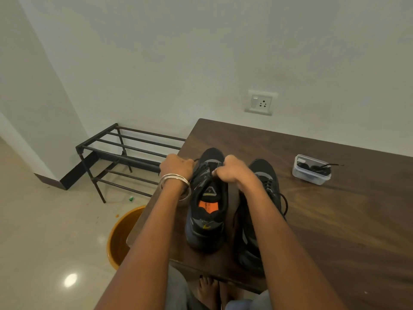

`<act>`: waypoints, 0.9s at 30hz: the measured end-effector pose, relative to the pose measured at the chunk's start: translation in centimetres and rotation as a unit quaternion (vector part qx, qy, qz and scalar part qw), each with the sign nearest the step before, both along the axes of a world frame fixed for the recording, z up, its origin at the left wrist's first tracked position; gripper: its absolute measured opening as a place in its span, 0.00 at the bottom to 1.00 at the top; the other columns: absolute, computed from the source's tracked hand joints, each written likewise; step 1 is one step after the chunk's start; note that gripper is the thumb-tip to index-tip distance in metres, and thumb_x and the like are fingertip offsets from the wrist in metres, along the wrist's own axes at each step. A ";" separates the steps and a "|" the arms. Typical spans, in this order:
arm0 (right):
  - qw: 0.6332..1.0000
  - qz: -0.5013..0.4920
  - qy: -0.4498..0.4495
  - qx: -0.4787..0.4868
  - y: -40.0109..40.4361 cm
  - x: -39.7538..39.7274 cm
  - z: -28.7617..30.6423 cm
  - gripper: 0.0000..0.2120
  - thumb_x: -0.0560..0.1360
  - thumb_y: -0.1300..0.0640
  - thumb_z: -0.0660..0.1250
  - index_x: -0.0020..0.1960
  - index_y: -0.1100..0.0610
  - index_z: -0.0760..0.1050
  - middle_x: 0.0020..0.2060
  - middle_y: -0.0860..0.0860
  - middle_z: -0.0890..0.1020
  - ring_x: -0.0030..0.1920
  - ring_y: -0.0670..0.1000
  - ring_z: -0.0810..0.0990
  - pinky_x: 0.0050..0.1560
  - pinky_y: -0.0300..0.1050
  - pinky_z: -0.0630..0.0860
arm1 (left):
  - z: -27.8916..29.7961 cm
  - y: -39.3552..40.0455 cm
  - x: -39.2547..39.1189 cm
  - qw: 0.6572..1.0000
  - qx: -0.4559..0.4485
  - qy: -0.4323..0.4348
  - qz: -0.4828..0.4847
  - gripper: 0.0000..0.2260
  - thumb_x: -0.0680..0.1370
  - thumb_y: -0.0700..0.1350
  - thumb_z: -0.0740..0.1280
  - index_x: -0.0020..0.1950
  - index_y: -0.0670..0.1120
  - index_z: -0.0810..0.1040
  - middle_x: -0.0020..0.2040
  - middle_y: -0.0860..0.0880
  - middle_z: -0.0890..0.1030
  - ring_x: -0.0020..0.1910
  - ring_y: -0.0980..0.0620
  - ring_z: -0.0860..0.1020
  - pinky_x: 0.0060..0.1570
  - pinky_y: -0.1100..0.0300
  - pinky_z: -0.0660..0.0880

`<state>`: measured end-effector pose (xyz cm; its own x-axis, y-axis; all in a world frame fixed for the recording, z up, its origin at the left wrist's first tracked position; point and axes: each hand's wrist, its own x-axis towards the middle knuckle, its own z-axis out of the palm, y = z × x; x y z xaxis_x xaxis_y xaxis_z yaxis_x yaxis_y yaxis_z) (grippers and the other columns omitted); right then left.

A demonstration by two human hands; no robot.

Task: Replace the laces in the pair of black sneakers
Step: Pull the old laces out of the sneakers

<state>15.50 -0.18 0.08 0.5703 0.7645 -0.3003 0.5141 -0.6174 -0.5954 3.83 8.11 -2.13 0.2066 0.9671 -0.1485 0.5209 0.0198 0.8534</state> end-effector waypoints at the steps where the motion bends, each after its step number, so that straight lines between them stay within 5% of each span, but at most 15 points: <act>1: 0.999 -0.019 -0.011 0.024 0.1 0.3 0.1 0.12 0.78 0.62 0.62 0.61 0.65 0.72 0.56 0.57 0.77 0.56 0.58 0.77 0.56 0.52 0.76 | 0.3 0.1 -0.4 0.998 -0.040 -0.019 -0.043 0.09 0.74 0.42 0.69 0.40 0.36 0.80 0.36 0.41 0.82 0.32 0.48 0.80 0.31 0.58 0.77; 4: 0.992 -0.074 -0.047 0.096 0.9 1.0 -0.3 0.10 0.77 0.64 0.61 0.56 0.62 0.76 0.55 0.57 0.78 0.57 0.59 0.77 0.61 0.56 0.75 | 1.6 -0.6 -1.5 0.974 -0.136 -0.089 -0.159 0.07 0.75 0.38 0.70 0.43 0.34 0.81 0.38 0.39 0.83 0.32 0.49 0.79 0.32 0.62 0.78; 8: 0.988 -0.045 -0.070 0.131 2.0 1.1 -1.7 0.13 0.79 0.66 0.61 0.61 0.60 0.79 0.59 0.58 0.79 0.58 0.56 0.79 0.59 0.47 0.75 | 1.9 -0.3 -2.0 0.992 0.089 0.068 -0.058 0.08 0.76 0.45 0.70 0.40 0.41 0.81 0.39 0.46 0.81 0.35 0.53 0.76 0.35 0.61 0.72; 12: 0.982 0.006 -0.126 0.137 3.2 1.1 -2.6 0.15 0.78 0.68 0.63 0.62 0.58 0.80 0.59 0.56 0.82 0.59 0.55 0.80 0.63 0.48 0.76 | 0.9 -0.8 -1.2 0.987 0.076 0.074 -0.123 0.11 0.75 0.48 0.72 0.34 0.47 0.78 0.36 0.48 0.80 0.35 0.54 0.77 0.37 0.61 0.73; 17: 0.963 0.093 -0.237 0.089 3.7 0.9 -3.4 0.13 0.77 0.66 0.66 0.57 0.55 0.84 0.54 0.54 0.84 0.58 0.56 0.79 0.60 0.48 0.76 | -1.0 -1.3 0.4 0.956 0.065 0.182 -0.219 0.19 0.71 0.58 0.72 0.51 0.44 0.79 0.45 0.45 0.81 0.43 0.47 0.80 0.44 0.54 0.78; 21: 0.957 0.092 -0.259 0.098 3.3 1.0 -3.3 0.11 0.77 0.63 0.67 0.56 0.54 0.84 0.52 0.54 0.84 0.53 0.55 0.82 0.53 0.48 0.78 | -1.6 -1.4 -0.1 0.952 0.053 0.178 -0.242 0.33 0.62 0.68 0.71 0.57 0.46 0.78 0.52 0.45 0.79 0.47 0.46 0.79 0.51 0.49 0.79; 27: 0.965 0.066 -0.196 0.159 2.8 1.1 -3.6 0.10 0.75 0.66 0.64 0.44 0.61 0.84 0.43 0.52 0.84 0.47 0.53 0.81 0.46 0.46 0.77 | -2.5 -2.2 -0.4 0.942 0.116 0.211 -0.232 0.31 0.70 0.56 0.72 0.68 0.46 0.69 0.62 0.45 0.67 0.61 0.40 0.72 0.60 0.48 0.73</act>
